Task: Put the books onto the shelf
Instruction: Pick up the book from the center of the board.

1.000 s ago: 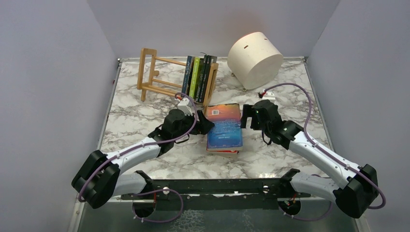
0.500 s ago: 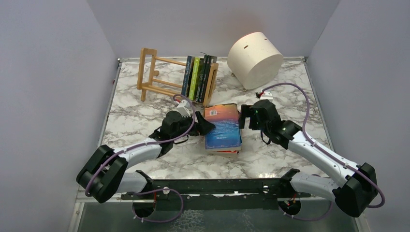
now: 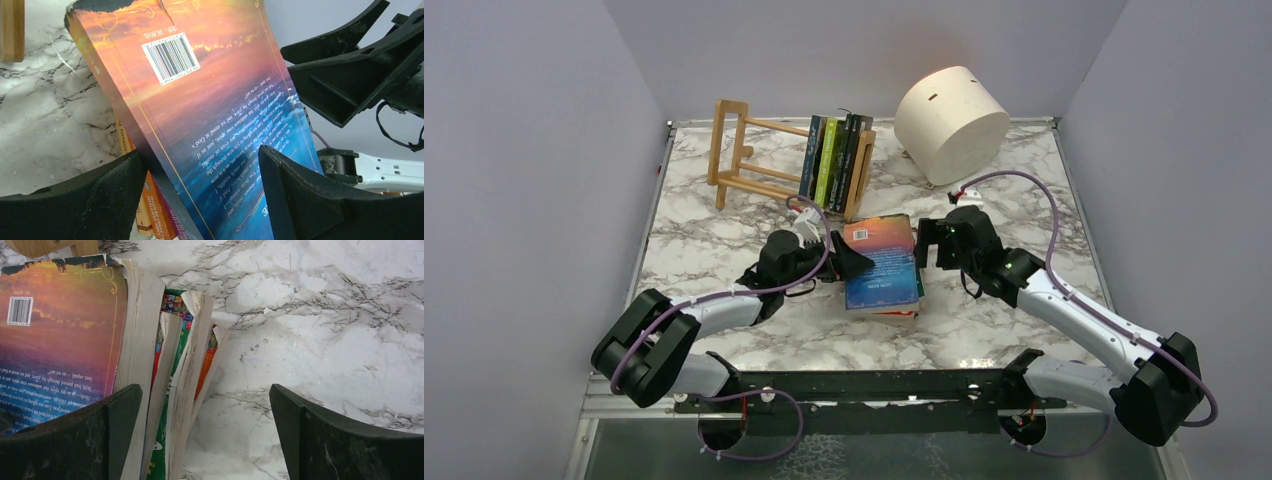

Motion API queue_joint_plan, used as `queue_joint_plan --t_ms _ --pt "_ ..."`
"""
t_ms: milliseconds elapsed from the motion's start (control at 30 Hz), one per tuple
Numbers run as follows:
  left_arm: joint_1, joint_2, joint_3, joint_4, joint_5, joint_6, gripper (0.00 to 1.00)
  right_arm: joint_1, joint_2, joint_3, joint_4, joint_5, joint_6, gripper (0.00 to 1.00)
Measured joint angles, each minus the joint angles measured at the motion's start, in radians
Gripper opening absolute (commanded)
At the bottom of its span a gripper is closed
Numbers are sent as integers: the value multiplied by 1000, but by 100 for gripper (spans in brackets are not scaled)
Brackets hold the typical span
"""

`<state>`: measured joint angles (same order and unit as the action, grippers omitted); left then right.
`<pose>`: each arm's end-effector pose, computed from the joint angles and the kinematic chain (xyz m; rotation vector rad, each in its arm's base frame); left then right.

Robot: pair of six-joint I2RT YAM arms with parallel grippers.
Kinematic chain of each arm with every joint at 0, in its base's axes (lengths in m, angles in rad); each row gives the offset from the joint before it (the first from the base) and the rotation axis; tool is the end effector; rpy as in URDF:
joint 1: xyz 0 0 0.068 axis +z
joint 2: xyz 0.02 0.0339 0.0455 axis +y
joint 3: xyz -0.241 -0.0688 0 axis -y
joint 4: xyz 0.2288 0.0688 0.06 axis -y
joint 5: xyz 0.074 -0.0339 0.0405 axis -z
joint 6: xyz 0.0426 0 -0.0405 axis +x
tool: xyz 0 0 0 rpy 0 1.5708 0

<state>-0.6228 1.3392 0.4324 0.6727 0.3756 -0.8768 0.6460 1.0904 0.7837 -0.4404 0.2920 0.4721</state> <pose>0.2049 -0.1664 0.1785 0.0444 2.0233 -1.3553 0.1903 0.1281 0.2373 -0.0522 2.2908 0.2447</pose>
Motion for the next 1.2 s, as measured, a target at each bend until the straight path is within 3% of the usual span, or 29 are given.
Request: queue_joint_plan --t_ms 1200 --pt "15 -156 -14 -87 14 -49 72 0 25 0 0 -55 -26 97"
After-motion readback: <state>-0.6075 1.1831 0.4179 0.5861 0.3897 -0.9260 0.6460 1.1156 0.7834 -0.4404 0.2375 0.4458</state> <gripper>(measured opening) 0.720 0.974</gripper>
